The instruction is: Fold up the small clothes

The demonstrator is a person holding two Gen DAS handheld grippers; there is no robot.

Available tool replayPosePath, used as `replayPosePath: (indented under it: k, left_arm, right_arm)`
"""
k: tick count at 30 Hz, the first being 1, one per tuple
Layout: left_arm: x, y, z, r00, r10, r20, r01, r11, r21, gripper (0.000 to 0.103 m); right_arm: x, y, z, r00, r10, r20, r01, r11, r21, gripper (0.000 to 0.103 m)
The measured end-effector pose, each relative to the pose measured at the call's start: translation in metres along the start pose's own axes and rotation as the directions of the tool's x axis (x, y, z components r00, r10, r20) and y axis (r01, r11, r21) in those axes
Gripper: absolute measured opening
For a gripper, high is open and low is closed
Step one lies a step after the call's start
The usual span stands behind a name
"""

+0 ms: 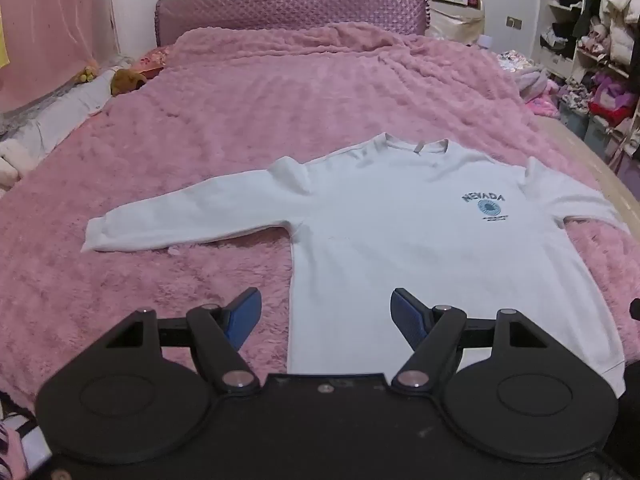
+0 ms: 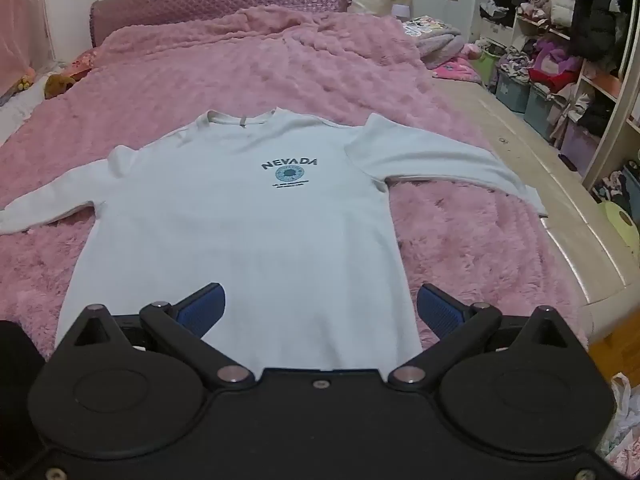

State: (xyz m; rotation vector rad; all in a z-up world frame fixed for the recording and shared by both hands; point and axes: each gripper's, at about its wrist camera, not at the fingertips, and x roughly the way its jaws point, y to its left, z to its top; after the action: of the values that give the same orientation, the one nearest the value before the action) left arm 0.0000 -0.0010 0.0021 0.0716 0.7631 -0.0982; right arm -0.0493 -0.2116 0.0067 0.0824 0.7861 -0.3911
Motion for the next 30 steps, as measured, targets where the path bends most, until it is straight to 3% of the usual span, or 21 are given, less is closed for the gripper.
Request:
replayPosePath:
  k: [22, 30]
  left_arm:
    - [0.006, 0.001, -0.002, 1.0, -0.009, -0.016, 0.01, 1.0, 0.008, 0.073]
    - [0.008, 0.001, 0.0, 0.999, -0.031, -0.023, 0.031, 0.999, 0.022, 0.073]
  right_arm:
    - [0.01, 0.015, -0.003, 0.997, 0.062, -0.042, -0.064, 0.997, -0.032, 0.1]
    - [0.012, 0.016, -0.007, 0.998, 0.039, -0.044, -0.04, 0.999, -0.022, 0.1]
